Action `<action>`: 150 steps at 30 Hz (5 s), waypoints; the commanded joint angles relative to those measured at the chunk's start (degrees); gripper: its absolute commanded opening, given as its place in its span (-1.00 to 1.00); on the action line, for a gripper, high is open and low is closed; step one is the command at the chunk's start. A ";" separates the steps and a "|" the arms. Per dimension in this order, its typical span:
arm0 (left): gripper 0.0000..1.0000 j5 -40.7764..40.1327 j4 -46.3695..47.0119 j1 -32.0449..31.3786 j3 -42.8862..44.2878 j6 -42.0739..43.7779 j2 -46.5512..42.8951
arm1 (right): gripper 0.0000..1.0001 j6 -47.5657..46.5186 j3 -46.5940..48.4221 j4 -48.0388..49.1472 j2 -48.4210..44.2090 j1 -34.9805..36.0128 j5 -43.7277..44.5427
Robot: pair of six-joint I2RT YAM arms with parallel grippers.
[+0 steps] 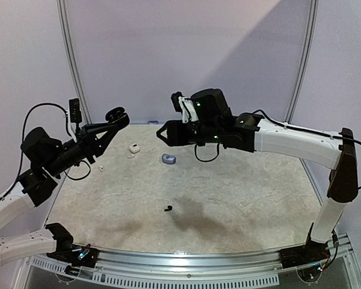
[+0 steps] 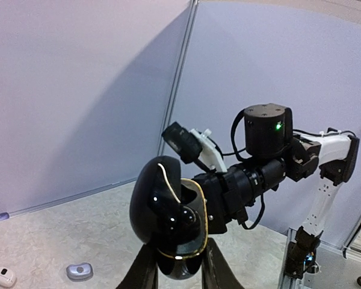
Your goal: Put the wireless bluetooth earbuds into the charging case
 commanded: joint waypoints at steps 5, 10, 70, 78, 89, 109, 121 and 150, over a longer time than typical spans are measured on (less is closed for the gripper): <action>-1.00 -3.52 -0.83 1.73 -4.27 -0.06 -4.12 | 0.26 10.01 18.36 -40.74 18.51 2.65 9.20; -1.00 -3.43 -0.92 2.00 -6.13 0.17 -6.85 | 0.32 9.59 27.92 -50.04 28.61 4.73 7.60; -1.00 -2.31 1.04 2.02 -8.71 -1.18 -6.50 | -0.14 2.40 38.16 -57.24 39.84 7.30 6.06; -1.00 -2.23 1.19 2.02 -8.97 -1.20 -6.49 | -0.16 3.43 38.60 -58.31 42.19 7.53 4.97; -1.00 -2.40 1.24 2.02 -9.33 -1.15 -6.66 | -0.48 2.46 38.97 -58.54 43.95 8.07 6.29; -1.00 -2.33 1.31 2.02 -9.48 -1.09 -6.58 | -0.61 -0.04 40.54 -61.46 43.89 8.83 8.36; -1.00 -1.57 0.95 1.95 -9.23 0.07 -6.75 | -0.98 -1.12 40.01 -59.90 40.75 8.10 7.64; -1.00 5.87 2.54 1.32 -6.15 13.68 -5.57 | -1.00 -32.59 12.57 13.73 1.85 11.74 -2.15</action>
